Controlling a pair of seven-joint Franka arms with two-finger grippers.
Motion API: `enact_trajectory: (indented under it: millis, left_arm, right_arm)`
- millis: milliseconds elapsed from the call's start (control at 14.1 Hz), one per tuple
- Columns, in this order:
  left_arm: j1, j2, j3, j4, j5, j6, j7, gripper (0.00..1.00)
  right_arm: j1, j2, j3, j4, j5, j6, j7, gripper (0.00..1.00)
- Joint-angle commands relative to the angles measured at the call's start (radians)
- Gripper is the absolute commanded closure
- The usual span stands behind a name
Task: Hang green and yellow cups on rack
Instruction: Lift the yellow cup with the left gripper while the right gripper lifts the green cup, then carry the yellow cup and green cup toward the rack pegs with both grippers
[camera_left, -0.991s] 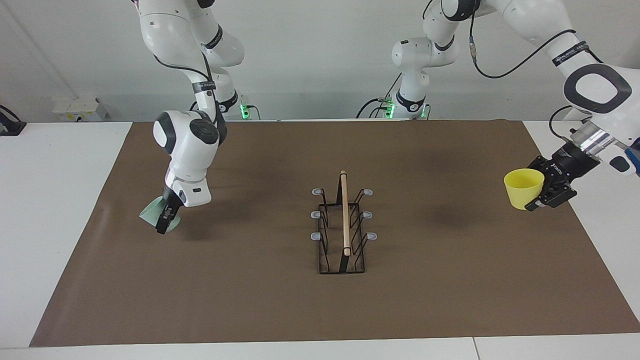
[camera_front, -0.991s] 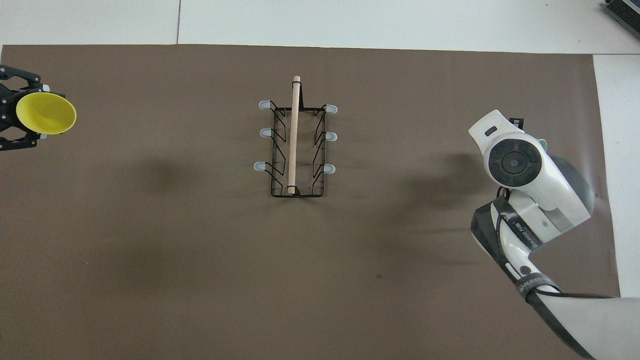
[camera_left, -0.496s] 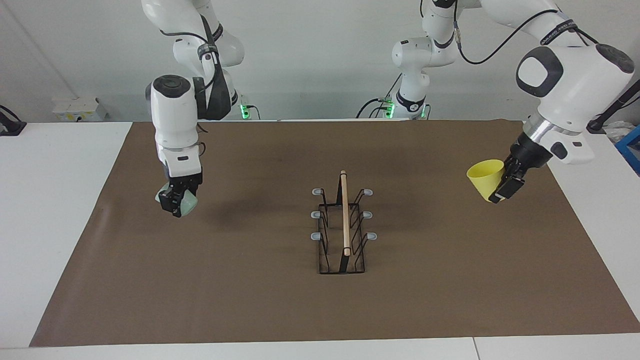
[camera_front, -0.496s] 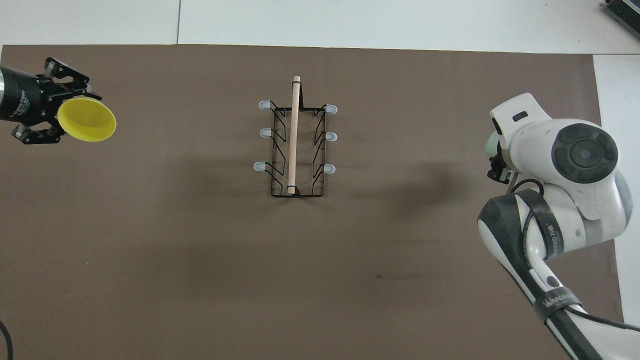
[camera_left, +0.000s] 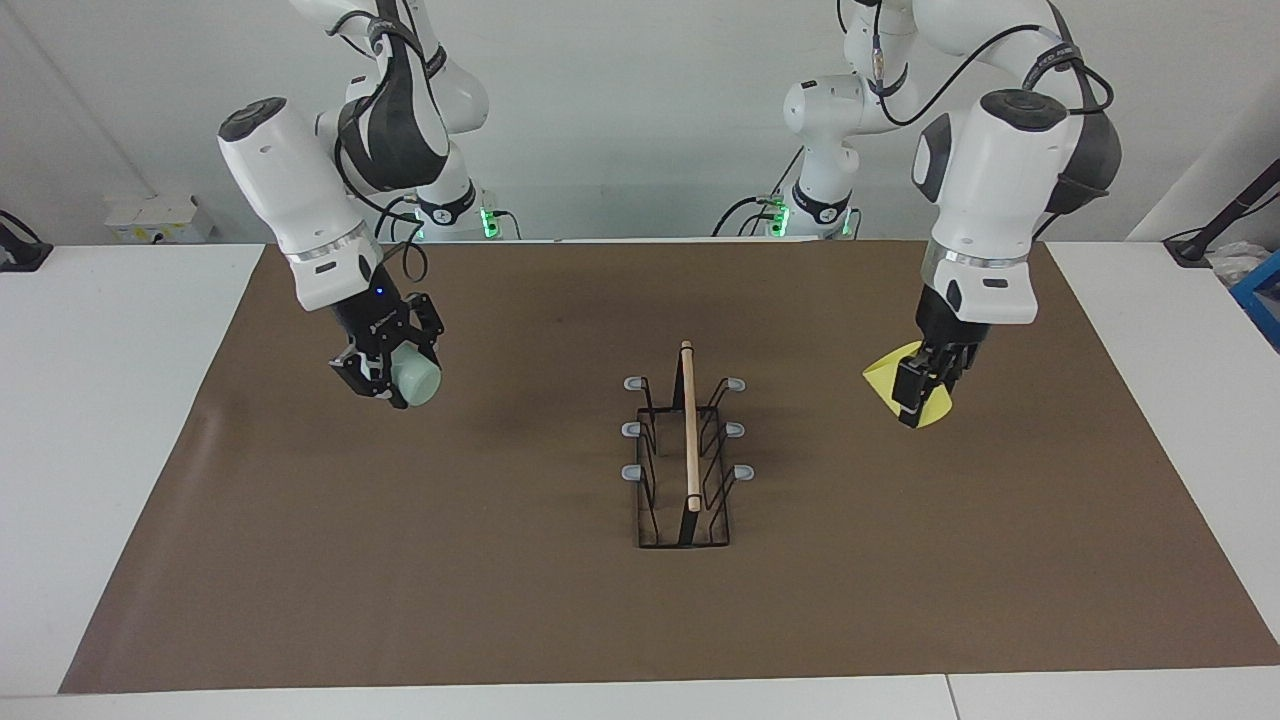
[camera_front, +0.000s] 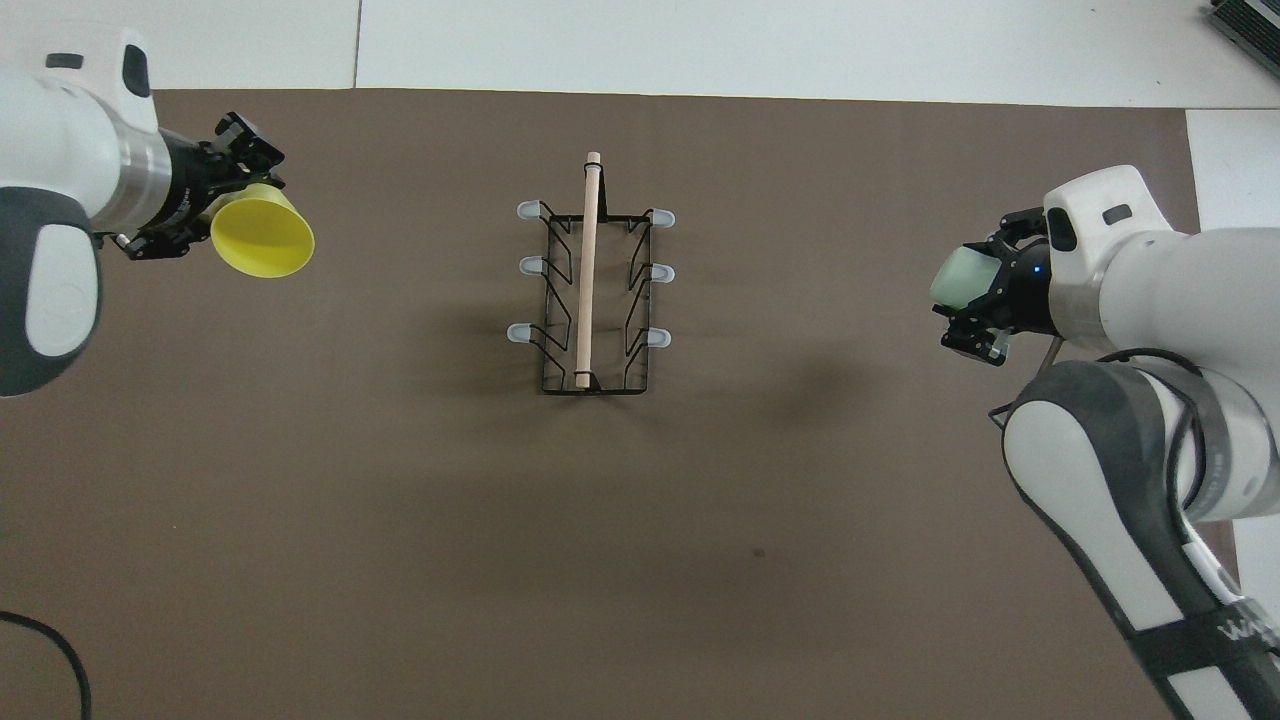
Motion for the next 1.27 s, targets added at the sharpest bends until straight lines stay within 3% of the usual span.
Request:
enact_trajectory:
  millis: [0, 212, 425, 566, 991, 1204]
  left_arm:
    - [0.008, -0.063, -0.033, -0.155, 0.038, 0.229, 0.009, 1.0]
    - [0.008, -0.088, -0.067, -0.251, 0.141, 0.395, -0.004, 1.0]
    - [0.003, -0.121, -0.087, -0.328, 0.242, 0.485, -0.068, 1.0]
    - [0.003, -0.146, -0.096, -0.383, 0.428, 0.538, -0.265, 1.0]
    - [0.006, -0.166, -0.136, -0.394, 1.103, 0.498, -1.067, 1.0]
    - [0.008, -0.164, -0.189, -0.4, 1.228, 0.396, -1.232, 1.0]
  right_arm:
    - [-0.017, -0.018, 0.007, 0.0, 0.203, -0.01, -0.102, 0.71]
    - [-0.028, -0.04, 0.002, -0.011, 0.51, -0.043, -0.312, 0.72]
    - [-0.037, -0.052, 0.002, -0.017, 0.669, -0.085, -0.418, 0.72]
    - [-0.037, -0.075, 0.001, -0.043, 0.82, -0.094, -0.504, 0.72]
    - [-0.024, -0.119, 0.002, -0.204, 1.245, -0.142, -0.858, 0.74]
    - [0.031, -0.095, 0.002, -0.251, 1.452, -0.146, -1.017, 0.74]
